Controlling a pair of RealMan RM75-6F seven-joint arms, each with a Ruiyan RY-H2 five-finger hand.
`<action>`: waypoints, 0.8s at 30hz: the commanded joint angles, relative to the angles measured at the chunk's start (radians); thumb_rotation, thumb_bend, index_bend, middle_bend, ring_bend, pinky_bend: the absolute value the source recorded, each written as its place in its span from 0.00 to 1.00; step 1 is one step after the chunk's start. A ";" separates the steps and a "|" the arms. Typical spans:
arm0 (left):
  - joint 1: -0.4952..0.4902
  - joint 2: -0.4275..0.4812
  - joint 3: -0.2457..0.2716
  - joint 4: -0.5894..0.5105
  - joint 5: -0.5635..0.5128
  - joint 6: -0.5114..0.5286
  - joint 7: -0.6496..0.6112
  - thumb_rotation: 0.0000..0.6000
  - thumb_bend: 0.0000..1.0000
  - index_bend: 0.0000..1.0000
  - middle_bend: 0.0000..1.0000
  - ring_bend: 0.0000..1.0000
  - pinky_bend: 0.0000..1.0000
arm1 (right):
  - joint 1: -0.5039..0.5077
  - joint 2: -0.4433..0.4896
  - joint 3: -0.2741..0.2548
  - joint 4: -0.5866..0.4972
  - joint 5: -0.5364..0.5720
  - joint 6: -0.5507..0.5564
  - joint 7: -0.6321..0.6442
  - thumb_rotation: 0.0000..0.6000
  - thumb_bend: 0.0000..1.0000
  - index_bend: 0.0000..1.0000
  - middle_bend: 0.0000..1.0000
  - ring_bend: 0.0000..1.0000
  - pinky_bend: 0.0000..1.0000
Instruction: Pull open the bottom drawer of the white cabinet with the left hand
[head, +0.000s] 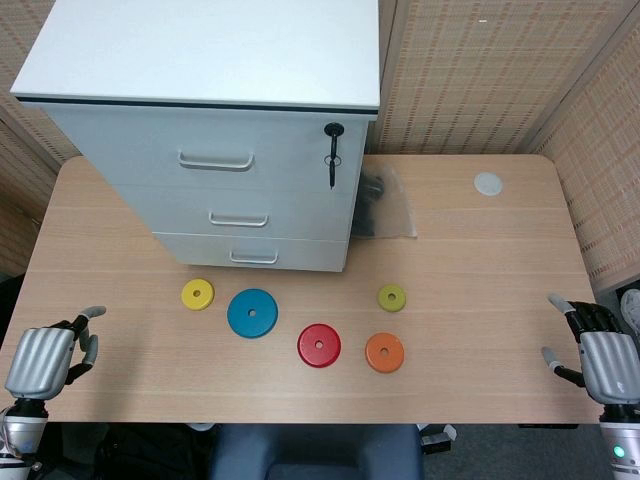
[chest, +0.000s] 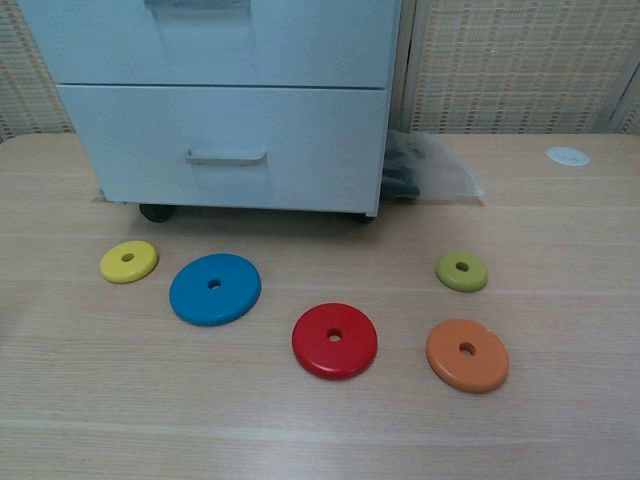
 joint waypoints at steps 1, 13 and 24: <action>-0.002 -0.003 0.001 0.003 -0.002 -0.006 -0.001 1.00 0.54 0.29 0.66 0.63 0.83 | 0.002 -0.002 -0.001 0.000 0.000 -0.004 0.000 1.00 0.24 0.16 0.26 0.18 0.16; -0.037 0.000 -0.007 0.024 0.044 -0.029 -0.046 1.00 0.54 0.29 0.67 0.65 0.83 | 0.002 0.014 0.008 -0.019 -0.012 0.015 -0.016 1.00 0.24 0.16 0.26 0.18 0.16; -0.212 0.005 -0.058 0.052 0.164 -0.152 -0.204 1.00 0.54 0.27 0.73 0.72 0.86 | 0.020 0.081 0.044 -0.069 -0.025 0.037 -0.012 1.00 0.24 0.16 0.26 0.18 0.16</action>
